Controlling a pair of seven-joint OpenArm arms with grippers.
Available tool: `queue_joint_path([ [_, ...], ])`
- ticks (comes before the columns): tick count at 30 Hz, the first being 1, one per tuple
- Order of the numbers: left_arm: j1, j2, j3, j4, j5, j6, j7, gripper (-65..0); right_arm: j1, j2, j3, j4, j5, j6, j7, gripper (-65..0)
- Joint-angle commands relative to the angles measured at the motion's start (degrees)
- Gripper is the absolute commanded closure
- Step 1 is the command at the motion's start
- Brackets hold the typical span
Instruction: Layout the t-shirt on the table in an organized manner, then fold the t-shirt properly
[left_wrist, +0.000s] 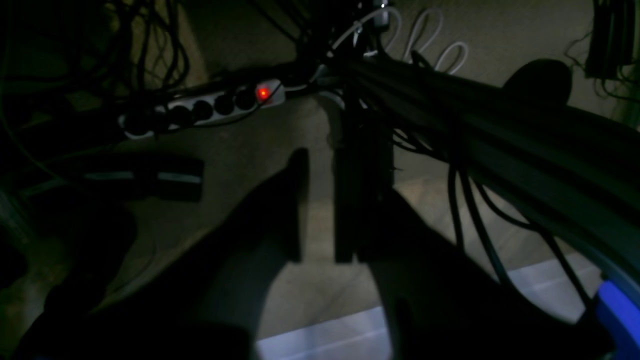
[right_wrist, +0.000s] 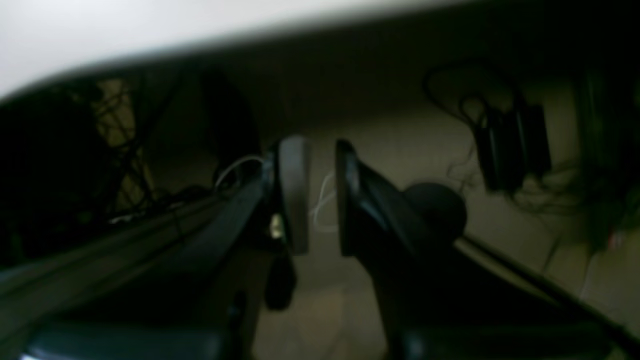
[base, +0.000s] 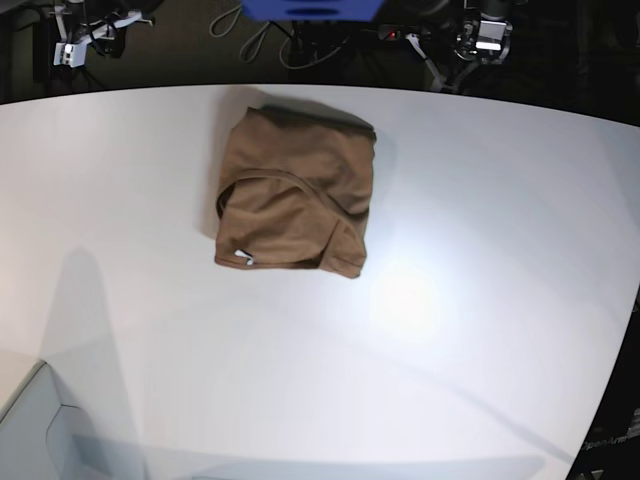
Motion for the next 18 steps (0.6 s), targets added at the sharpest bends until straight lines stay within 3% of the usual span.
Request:
queue_joint_path([
  [1,-0.18,0.24,0.05,0.51,-0.07,-0.48,-0.56,-8.4,-0.45,0.3,0.65,-1.62,0.16,0.19,0.73,-8.5],
  [3,-0.35,0.33,0.05,0.16,-0.07,-0.48,-0.56,-8.4,1.58,0.3,0.83,-9.18,-0.9,0.19,1.88,-8.5],
  [5,-1.67,0.86,1.02,-0.19,-0.07,-0.39,-0.56,-8.4,4.74,2.66,0.92,-19.81,-3.89,0.19,4.86,-8.5],
  [7,-2.64,1.38,3.92,-2.04,-0.07,0.66,-0.56,-8.4,7.55,4.33,1.18,-29.57,-6.35,0.19,10.05,-8.5],
  [12,-7.04,1.74,7.7,-9.34,-0.6,7.43,-0.65,-8.4,14.24,7.76,3.38,-51.2,-13.65,0.19,24.82,-8.5],
  [18,-7.91,1.91,7.7,-12.06,-0.6,8.4,-0.74,-8.4,19.95,11.37,3.29,-69.13,-23.58,0.19,37.39,-8.5],
])
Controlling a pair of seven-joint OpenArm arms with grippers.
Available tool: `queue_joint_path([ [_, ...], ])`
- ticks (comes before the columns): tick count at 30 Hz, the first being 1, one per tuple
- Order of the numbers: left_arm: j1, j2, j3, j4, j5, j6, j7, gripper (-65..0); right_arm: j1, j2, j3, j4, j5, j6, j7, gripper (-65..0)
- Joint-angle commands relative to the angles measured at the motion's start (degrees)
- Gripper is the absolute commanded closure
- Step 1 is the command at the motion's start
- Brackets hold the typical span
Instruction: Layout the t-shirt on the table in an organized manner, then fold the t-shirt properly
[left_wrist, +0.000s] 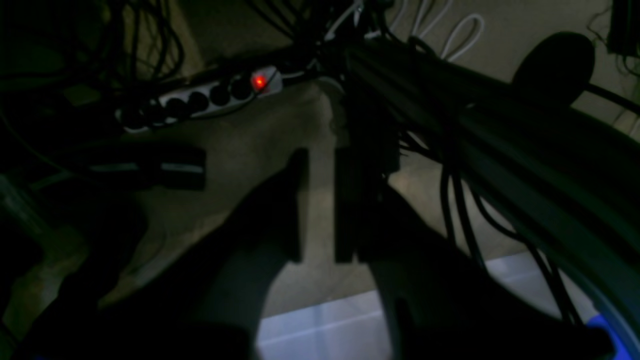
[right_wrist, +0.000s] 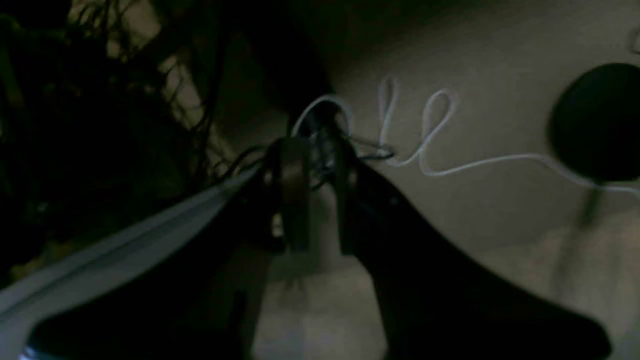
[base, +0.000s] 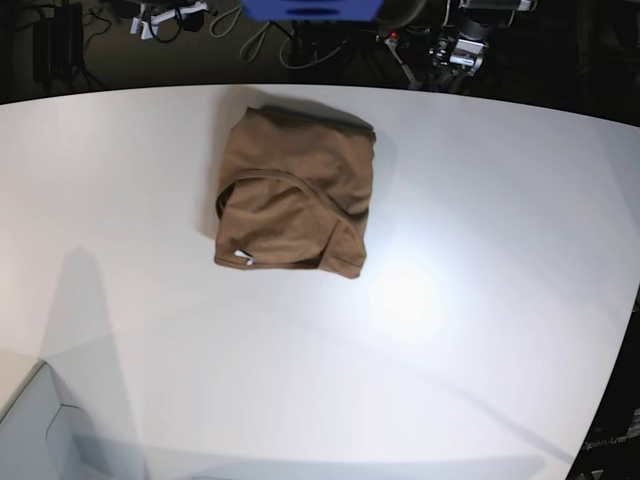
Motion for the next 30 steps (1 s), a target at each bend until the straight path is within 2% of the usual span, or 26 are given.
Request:
queue_joint_path([
  [1,-0.46,-0.1,-0.1,0.27,-0.05,0.03,-0.48,-8.4,0.33,1.49,0.12,-2.27,-1.17,-4.04,2.26,-8.5],
  [4,-0.46,1.22,-0.28,0.18,-0.05,0.12,-0.48,-8.4,2.96,4.3,0.12,-9.83,-8.73,-21.27,7.44,-8.5],
  [6,-0.02,1.4,-0.81,-0.35,-0.23,0.2,-0.48,-8.4,4.02,4.83,0.12,-12.55,-14.88,-32.87,9.46,-8.5],
  [8,-0.29,1.57,-3.01,-2.9,-1.11,0.2,-0.48,-8.4,4.64,4.57,0.12,-12.73,-21.03,-41.49,9.73,-8.4],
  [10,-0.37,1.66,-3.8,-4.39,-1.37,0.2,-0.91,-8.4,4.72,4.22,0.12,-12.82,-24.99,-46.23,9.82,-8.4],
  [13,-0.2,1.57,-4.15,-5.8,-1.63,0.38,-6.54,-8.4,5.87,2.37,0.12,-12.82,-27.36,-46.76,9.55,-8.3],
  [15,-0.02,1.31,-4.24,-8.08,-1.63,3.99,-10.41,-8.4,6.31,1.75,0.21,-12.9,-27.54,-46.76,9.46,-7.7],
  [17,-0.02,1.22,-4.24,-10.02,-1.63,7.85,-13.66,-8.4,6.83,0.44,0.21,-12.9,-27.54,-46.76,9.46,-3.2],
  [18,-0.02,1.31,-4.15,-10.72,-1.63,8.64,-14.72,-8.4,7.36,0.08,0.12,-12.9,-27.63,-46.76,9.46,0.0],
  [22,-0.02,1.66,-4.32,-11.16,-1.63,9.17,-15.16,-8.2,7.36,-0.09,-0.85,-12.9,-27.89,-46.59,9.46,0.0],
  [25,-0.02,2.19,-4.41,-11.16,-1.81,9.52,-15.16,0.0,7.27,0.26,-4.36,-12.9,-28.86,-46.59,9.38,0.0],
  [30,0.07,2.98,-4.5,-11.25,-1.81,9.52,-15.07,-0.5,7.45,0.26,-7.18,-12.9,-29.12,-46.59,6.04,0.0],
])
